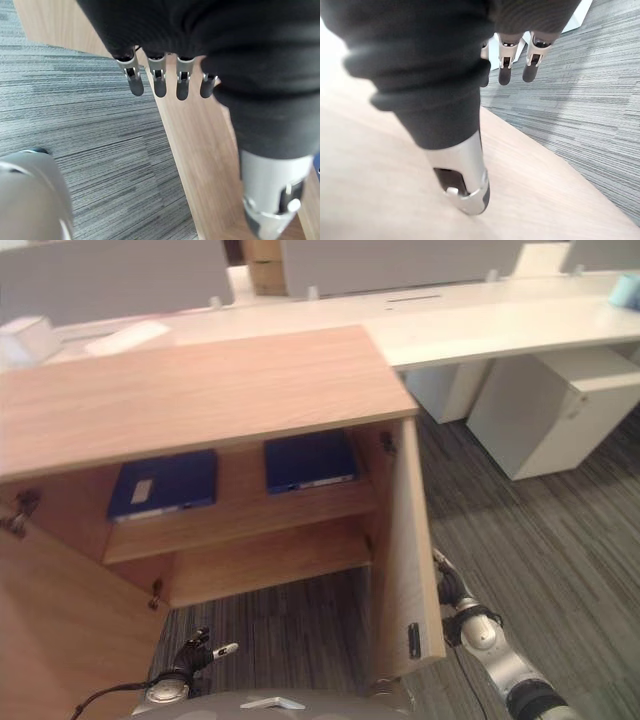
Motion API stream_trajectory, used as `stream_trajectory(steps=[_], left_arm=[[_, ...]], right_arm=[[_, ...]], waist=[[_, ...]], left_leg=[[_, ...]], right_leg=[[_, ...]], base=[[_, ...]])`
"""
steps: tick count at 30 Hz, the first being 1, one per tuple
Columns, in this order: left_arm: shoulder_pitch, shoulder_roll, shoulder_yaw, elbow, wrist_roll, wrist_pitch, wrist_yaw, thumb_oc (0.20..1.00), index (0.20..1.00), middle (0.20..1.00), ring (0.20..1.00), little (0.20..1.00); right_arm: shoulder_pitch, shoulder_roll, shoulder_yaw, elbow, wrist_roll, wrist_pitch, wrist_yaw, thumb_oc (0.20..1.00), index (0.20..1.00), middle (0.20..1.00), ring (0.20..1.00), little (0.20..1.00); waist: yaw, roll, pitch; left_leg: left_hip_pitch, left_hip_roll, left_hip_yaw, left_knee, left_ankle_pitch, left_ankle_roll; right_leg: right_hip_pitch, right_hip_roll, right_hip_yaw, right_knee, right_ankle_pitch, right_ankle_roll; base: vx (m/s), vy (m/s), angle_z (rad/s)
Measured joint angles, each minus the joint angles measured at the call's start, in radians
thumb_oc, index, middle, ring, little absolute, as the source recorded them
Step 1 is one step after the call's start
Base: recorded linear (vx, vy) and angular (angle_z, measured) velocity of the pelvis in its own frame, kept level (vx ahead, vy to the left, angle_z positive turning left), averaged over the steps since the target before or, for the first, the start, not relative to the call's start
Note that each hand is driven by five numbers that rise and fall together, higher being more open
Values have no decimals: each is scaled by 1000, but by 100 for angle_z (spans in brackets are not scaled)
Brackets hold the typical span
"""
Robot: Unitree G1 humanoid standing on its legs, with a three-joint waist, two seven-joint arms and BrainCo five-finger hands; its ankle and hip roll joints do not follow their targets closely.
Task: Put the empty folder in the office cabinet
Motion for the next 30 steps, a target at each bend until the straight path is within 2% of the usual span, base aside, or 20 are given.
stream_trajectory(steps=[1,2,4,5,6,8,9,12,14,16,17,18,19,20,22,24,25,27,29,30], left_arm=[[-2,29,-26,-2,0,3,-7,1000,1000,1000,1000,1000],[-2,29,-26,-2,0,3,-7,1000,1000,1000,1000,1000],[43,52,-30,1,1,7,-11,1000,1000,1000,1000,1000],[47,73,-35,7,2,9,-12,1000,1000,1000,1000,1000],[40,97,-34,32,3,11,-11,1000,1000,1000,1000,1000],[36,93,-38,38,4,11,-14,1000,1000,1000,1000,1000],[46,90,-15,39,6,9,-9,1000,1000,1000,1000,1000],[60,112,-7,51,24,9,3,1000,1000,1000,1000,1000],[68,123,34,60,45,8,16,1000,1000,1000,1000,1000],[93,141,54,63,62,6,37,1000,1000,1000,1000,1000],[93,141,54,63,62,6,37,1000,1000,1000,1000,1000],[121,184,50,20,133,-18,53,1000,1000,1000,1000,1000],[121,184,50,20,133,-18,53,1000,1000,1000,1000,1000],[207,235,86,-117,139,-27,73,1000,1000,1000,1000,1000],[406,313,124,-319,130,0,46,1000,1000,1000,1000,1000],[417,400,126,-461,144,-20,37,1000,1000,1000,1000,1000],[417,400,126,-461,144,-20,37,1000,1000,1000,1000,1000],[382,368,224,-405,161,-6,82,1000,1000,1000,1000,1000],[382,368,224,-405,161,-6,82,1000,1000,1000,1000,1000],[376,316,337,-347,160,-7,129,1000,1000,1000,1000,1000]], right_arm=[[20,51,-61,30,-6,12,-3,1000,1000,1000,1000,1000],[20,51,-61,30,-6,12,-3,1000,1000,1000,1000,1000],[13,87,-52,63,-8,12,6,1000,1000,1000,1000,1000],[13,121,-52,77,-7,12,2,1000,1000,1000,1000,1000],[-3,178,-67,115,-5,15,-9,1000,1000,1000,1000,1000],[-10,181,-62,120,-5,17,-8,1000,1000,1000,1000,1000],[-26,186,7,120,-8,17,13,1000,1000,1000,1000,1000],[-54,249,79,121,-8,26,39,1000,1000,1000,1000,1000],[-83,300,108,126,-8,35,39,1000,1000,1000,1000,1000],[-129,339,119,156,-8,37,38,1000,1000,1000,1000,1000],[-129,339,119,156,-8,37,38,1000,1000,1000,1000,1000],[-163,349,118,168,-6,44,22,1000,1000,1000,1000,1000],[-163,349,118,168,-6,44,22,1000,1000,1000,1000,1000],[-214,337,82,180,-5,29,2,1000,1000,1000,1000,1000],[-277,329,32,239,-5,12,6,1000,1000,1000,1000,1000],[-351,359,-100,530,4,32,-20,1000,1000,1000,1000,1000],[-351,359,-100,530,4,32,-20,1000,1000,1000,1000,1000],[-366,348,-155,581,4,42,-69,1000,1000,1000,1000,1000],[-366,348,-155,581,4,42,-69,1000,1000,1000,1000,1000],[-340,340,-155,569,4,37,-95,1000,1000,1000,1000,1000]], waist=[[2,-61,-26],[2,-61,-26],[26,-63,-40],[33,-80,-49],[39,-105,-55],[41,-85,-51],[80,-62,-46],[109,-82,-47],[127,-99,-49],[180,-123,-50],[180,-123,-50],[221,-143,-46],[221,-143,-46],[251,-145,-43],[341,-118,-32],[408,-109,1],[408,-109,1],[463,-108,5],[463,-108,5],[466,-132,10]], left_leg=[[3,-102,13,-114,15,40],[3,-102,13,-114,15,40],[3,-142,-7,-140,16,70],[-8,-168,-19,-140,19,76],[-30,-205,-40,-121,17,95],[-34,-206,-47,-123,17,107],[-3,-221,-40,-180,43,130],[69,-267,-52,-311,96,146],[93,-278,-82,-351,119,148],[103,-278,-116,-370,136,151],[103,-278,-116,-370,136,151],[94,-279,-139,-352,140,144],[94,-279,-139,-352,140,144],[72,-273,-188,-338,127,132],[69,-270,-220,-359,161,128],[63,-262,-304,-336,151,116],[63,-262,-304,-336,151,116],[41,-239,-355,-355,176,105],[41,-239,-355,-355,176,105],[41,-225,-362,-359,187,110]], right_leg=[[-32,-92,0,12,42,31],[-32,-92,0,12,42,31],[-34,-118,11,54,-6,66],[-30,-136,12,54,32,73],[-32,-191,1,75,150,144],[-37,-194,0,76,193,136],[-57,-199,-17,105,254,136],[-50,-241,-36,123,262,141],[-20,-252,-56,122,255,149],[18,-261,-82,120,229,179],[18,-261,-82,120,229,179],[47,-259,-105,94,218,191],[47,-259,-105,94,218,191],[82,-258,-141,97,201,204],[101,-262,-159,100,201,203],[169,-248,-240,90,206,198],[169,-248,-240,90,206,198],[167,-234,-249,121,207,199],[167,-234,-249,121,207,199],[168,-226,-251,138,207,199]], base=[[-69,102,67],[-131,203,79],[-194,308,32],[-161,252,65],[-112,223,66],[-81,220,25],[-31,144,2],[-22,137,8],[-33,51,35],[-81,20,45],[-34,20,32],[1,-1,17],[-39,14,93],[-28,-6,99],[-88,-58,88],[-79,-80,97],[-54,-79,96],[-10,-41,58],[11,-23,13],[16,-27,7]])
